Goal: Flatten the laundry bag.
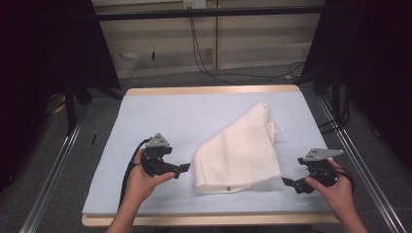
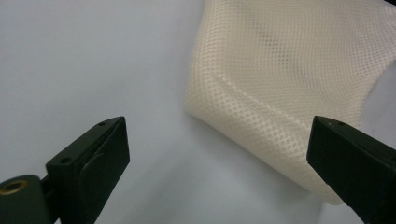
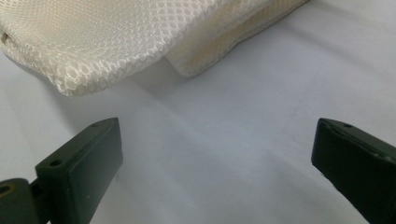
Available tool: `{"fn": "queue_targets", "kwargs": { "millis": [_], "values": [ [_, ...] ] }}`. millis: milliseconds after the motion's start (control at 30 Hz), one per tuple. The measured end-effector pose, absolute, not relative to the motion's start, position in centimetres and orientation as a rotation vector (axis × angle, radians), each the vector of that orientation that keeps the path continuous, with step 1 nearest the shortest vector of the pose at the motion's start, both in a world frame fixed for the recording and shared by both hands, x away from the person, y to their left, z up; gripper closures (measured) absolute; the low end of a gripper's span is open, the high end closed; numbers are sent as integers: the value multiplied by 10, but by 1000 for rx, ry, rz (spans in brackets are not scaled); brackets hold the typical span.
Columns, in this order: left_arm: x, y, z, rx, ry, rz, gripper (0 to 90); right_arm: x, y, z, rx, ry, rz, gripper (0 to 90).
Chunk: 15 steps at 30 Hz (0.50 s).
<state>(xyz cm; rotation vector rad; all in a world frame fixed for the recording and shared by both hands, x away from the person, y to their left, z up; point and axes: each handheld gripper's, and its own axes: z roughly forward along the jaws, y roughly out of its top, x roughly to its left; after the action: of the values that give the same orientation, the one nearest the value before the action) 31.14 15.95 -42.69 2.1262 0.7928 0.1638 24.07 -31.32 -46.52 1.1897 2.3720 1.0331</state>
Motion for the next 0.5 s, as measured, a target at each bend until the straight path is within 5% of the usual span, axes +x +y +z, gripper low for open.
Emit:
{"fn": "queue_targets", "kwargs": {
  "millis": [500],
  "values": [
    [297, 126, -444, 2211, 639, 79, 24, 241, -311, -466, 1195, 2360, 1034, 13]
  ]
}}
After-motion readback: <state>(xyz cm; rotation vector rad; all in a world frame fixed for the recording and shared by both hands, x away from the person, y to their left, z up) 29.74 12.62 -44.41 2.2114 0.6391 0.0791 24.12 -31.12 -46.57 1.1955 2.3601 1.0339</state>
